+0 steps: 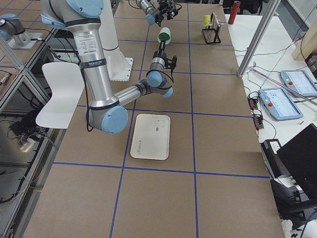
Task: Left arm grabs green cup and hands to right arm on tray
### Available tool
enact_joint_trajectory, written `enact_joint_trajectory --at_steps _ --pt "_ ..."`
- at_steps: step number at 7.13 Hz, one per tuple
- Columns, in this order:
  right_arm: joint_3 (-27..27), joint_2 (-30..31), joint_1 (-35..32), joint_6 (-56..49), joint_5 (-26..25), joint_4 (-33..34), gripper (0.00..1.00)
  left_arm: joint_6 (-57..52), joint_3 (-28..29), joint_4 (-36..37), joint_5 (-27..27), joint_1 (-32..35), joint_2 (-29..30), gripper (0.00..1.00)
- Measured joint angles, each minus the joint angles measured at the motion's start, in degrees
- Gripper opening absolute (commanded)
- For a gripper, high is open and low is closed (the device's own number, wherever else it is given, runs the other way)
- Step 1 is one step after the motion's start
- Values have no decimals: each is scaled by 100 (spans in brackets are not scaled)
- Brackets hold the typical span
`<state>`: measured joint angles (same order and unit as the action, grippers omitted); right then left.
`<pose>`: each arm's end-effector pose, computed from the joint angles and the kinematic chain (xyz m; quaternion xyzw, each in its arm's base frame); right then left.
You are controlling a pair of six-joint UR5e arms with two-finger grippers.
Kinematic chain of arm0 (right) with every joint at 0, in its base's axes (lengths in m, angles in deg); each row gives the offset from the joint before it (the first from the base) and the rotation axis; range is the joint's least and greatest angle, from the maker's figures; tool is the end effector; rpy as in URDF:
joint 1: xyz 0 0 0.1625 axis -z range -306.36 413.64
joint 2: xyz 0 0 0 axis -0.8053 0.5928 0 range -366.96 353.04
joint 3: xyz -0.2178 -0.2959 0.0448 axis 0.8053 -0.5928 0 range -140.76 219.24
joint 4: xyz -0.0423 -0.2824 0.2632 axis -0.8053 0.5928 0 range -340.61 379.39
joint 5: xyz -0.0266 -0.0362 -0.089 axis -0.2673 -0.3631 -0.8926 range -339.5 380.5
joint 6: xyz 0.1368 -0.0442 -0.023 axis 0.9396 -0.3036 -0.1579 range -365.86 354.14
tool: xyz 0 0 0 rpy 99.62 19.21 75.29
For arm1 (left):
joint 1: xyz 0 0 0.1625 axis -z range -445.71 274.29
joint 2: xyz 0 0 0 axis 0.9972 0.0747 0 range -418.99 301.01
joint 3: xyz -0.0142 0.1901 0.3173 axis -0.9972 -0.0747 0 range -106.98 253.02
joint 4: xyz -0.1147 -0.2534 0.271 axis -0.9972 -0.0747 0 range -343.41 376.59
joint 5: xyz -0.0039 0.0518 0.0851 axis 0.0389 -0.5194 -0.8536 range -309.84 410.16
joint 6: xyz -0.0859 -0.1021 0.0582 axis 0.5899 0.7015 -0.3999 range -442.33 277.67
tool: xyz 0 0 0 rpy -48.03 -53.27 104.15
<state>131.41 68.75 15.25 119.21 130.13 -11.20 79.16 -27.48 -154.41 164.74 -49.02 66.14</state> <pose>-0.3093 -0.3529 0.2495 -0.0358 -0.9184 0.0885 0.3839 0.3694 -0.3660 0.0454 -0.3522 0.8045 -0.2438 0.4114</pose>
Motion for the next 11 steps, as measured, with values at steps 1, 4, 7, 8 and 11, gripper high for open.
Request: enact_joint_trajectory --at_steps 1,4,7,8,11 --pt "-91 115 -142 -15 145 116 0 -152 13 124 4 51 -18 100" --pt "-144 233 -789 -350 837 1284 0 -484 30 559 12 155 -25 100" --pt "-104 445 -1003 -1711 950 2676 0 -793 56 1016 19 183 -24 100" --pt "-99 507 -1079 -2178 967 3140 0 -925 69 1188 34 190 -24 100" --pt "3 703 -1519 -3710 1283 4754 0 -1809 23 1978 221 234 -3 100"
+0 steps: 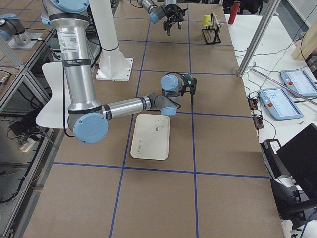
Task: Left arm grabs green cup and hands to right arm on tray
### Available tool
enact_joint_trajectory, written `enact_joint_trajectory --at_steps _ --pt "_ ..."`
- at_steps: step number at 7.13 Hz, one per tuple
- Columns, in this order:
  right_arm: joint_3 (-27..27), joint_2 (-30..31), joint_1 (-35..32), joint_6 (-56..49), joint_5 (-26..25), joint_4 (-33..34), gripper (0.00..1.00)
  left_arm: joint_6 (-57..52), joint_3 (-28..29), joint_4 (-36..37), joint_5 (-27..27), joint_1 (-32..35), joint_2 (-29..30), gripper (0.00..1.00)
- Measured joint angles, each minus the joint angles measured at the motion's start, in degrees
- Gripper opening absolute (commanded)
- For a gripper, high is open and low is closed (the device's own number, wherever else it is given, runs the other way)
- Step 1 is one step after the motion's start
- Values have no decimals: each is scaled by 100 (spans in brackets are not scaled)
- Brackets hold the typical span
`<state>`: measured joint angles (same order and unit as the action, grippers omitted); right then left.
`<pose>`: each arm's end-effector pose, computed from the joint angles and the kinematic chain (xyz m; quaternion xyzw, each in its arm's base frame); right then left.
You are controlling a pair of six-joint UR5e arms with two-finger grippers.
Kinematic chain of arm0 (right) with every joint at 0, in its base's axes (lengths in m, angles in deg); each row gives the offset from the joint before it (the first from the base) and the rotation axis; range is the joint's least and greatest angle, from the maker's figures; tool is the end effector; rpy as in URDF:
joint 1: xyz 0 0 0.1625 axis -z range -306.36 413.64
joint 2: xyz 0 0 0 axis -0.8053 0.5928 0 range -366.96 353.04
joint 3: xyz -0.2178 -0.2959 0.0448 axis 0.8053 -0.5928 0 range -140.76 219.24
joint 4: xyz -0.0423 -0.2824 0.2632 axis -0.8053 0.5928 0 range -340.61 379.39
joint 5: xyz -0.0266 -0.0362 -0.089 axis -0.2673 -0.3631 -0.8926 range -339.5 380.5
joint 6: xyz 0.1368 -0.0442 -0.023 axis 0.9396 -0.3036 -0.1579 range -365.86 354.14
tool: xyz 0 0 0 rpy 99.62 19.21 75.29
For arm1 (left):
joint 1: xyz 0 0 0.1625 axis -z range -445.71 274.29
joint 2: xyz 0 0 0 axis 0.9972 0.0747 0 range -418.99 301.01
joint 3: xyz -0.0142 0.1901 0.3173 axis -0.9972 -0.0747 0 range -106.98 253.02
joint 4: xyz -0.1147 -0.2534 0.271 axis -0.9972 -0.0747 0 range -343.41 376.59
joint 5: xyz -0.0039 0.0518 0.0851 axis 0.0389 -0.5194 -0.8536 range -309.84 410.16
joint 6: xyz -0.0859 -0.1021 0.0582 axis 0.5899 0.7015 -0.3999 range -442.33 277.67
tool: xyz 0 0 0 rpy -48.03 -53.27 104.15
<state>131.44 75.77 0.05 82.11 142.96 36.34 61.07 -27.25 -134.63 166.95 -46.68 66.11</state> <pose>-0.2768 -0.4685 0.3867 0.1096 -0.6581 0.1478 0.7301 0.3964 -0.4085 0.0731 -0.2349 0.7565 -0.2912 0.5364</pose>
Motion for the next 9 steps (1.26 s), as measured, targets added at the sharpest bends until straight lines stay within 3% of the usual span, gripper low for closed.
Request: enact_joint_trajectory --at_steps 2,4,6,9 --pt "550 374 -164 -1502 52 1545 0 -699 -23 565 31 119 11 100" --pt "1395 982 -294 -3052 17 3194 0 -1815 -29 1694 31 268 122 100" --pt "1649 1629 -337 -3756 66 3667 0 -2936 -40 2740 30 408 167 100" --pt "1678 2289 -341 -4257 375 3751 0 -4004 -58 3744 17 597 215 100"
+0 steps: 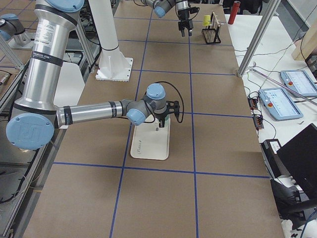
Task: Left arm grabs green cup and hands to right arm on tray
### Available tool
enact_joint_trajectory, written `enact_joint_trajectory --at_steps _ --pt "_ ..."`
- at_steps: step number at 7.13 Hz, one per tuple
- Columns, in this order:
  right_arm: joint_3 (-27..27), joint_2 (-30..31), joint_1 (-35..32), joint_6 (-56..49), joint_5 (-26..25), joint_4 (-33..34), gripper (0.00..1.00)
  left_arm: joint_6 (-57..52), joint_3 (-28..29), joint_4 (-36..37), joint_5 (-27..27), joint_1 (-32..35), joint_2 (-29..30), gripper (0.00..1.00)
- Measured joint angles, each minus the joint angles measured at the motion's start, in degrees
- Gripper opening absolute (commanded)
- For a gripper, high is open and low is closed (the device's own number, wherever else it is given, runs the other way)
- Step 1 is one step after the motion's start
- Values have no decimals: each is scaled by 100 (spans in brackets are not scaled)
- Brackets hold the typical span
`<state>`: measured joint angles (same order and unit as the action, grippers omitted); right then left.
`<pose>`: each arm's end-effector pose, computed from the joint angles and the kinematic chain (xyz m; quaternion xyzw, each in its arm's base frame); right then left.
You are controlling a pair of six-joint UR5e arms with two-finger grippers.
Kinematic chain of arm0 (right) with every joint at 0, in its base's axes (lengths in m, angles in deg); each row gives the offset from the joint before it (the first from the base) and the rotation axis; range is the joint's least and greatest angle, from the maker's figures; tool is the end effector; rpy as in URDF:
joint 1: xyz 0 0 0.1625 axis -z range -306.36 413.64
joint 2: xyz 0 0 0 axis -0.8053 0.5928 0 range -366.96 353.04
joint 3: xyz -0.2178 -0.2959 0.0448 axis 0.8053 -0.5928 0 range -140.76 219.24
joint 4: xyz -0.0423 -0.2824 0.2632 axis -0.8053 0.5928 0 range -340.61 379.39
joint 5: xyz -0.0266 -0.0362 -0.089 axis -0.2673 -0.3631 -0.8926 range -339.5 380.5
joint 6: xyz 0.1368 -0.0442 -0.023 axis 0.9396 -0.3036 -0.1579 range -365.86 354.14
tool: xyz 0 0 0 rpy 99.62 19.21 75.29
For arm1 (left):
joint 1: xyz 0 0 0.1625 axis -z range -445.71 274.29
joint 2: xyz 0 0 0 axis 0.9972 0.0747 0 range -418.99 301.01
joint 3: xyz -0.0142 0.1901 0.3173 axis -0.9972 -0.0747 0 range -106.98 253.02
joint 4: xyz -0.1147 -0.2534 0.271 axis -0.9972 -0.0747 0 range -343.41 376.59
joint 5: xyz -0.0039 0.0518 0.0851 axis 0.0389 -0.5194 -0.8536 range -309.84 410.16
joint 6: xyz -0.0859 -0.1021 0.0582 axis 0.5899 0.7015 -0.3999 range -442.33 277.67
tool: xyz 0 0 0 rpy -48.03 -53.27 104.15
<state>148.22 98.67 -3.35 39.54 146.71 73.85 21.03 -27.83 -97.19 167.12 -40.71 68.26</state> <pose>-0.1868 -0.3745 0.5264 0.0600 -0.4271 -0.0062 0.9022 0.3922 -0.4874 0.1312 -0.0259 0.6007 -0.2644 0.7541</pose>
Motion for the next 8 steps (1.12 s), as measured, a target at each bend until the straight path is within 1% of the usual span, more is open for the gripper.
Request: enact_joint_trajectory --at_steps 2,4,5,6,8 --pt "-36 256 68 -353 68 151 0 -111 -2 96 -6 23 6 100" --pt "-102 356 123 -514 82 206 0 -163 32 111 -5 43 -23 100" --pt "-128 366 131 -533 86 212 86 -243 18 160 -1 67 -39 100" --pt "-146 367 140 -538 89 216 100 -296 -7 278 1 80 -30 100" --pt "-165 364 133 -541 98 220 100 -381 -55 444 -6 95 -31 100"
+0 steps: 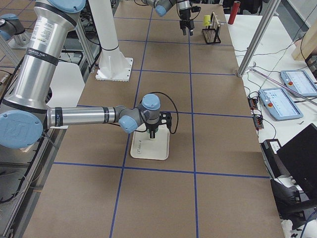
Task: Left arm grabs green cup and hands to right arm on tray
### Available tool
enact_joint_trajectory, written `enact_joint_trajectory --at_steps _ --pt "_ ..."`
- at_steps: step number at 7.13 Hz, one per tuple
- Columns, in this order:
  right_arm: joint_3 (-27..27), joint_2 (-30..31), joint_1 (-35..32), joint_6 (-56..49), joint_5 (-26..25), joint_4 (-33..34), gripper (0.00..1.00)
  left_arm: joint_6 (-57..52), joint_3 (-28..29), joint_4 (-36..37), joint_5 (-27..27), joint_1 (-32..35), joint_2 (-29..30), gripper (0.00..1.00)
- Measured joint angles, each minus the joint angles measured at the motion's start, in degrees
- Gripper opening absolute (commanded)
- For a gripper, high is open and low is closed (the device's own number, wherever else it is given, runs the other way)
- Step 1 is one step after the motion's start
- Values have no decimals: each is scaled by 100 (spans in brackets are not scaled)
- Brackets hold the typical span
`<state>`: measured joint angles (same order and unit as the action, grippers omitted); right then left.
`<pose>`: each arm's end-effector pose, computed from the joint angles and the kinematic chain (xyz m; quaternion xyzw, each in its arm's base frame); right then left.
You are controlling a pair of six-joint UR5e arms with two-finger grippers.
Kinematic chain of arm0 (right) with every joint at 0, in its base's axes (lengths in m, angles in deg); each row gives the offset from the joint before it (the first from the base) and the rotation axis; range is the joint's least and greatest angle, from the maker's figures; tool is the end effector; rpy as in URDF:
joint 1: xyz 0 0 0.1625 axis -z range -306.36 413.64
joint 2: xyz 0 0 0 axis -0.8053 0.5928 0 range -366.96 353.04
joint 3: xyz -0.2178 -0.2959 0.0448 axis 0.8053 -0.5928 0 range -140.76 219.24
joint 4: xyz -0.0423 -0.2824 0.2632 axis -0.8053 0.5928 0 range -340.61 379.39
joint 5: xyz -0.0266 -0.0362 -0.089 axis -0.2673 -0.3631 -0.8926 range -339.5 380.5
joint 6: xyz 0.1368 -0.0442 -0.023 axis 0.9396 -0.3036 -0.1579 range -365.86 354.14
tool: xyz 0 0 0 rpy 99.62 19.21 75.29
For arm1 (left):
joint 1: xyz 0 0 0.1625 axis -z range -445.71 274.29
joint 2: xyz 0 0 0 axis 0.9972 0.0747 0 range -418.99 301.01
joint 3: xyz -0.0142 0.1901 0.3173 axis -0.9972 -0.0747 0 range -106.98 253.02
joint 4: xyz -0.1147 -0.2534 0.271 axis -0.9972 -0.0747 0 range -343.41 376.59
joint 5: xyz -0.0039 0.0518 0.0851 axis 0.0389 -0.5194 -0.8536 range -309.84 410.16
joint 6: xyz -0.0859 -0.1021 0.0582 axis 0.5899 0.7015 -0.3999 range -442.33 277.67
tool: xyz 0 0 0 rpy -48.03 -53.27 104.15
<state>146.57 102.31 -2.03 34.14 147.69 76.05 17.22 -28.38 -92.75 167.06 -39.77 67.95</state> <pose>-0.1813 -0.3460 0.5712 0.0190 -0.3996 -0.0411 0.9156 0.3847 -0.4945 0.1428 -0.0144 0.5749 -0.2614 0.7752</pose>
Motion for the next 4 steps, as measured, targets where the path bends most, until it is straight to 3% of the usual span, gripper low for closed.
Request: enact_joint_trajectory --at_steps 2,4 --pt "32 -22 -249 -6 137 -10 100 -460 -135 79 -16 51 -137 100" --pt "31 -119 -657 -177 258 -6 100 -1520 -562 807 -51 130 -385 100"
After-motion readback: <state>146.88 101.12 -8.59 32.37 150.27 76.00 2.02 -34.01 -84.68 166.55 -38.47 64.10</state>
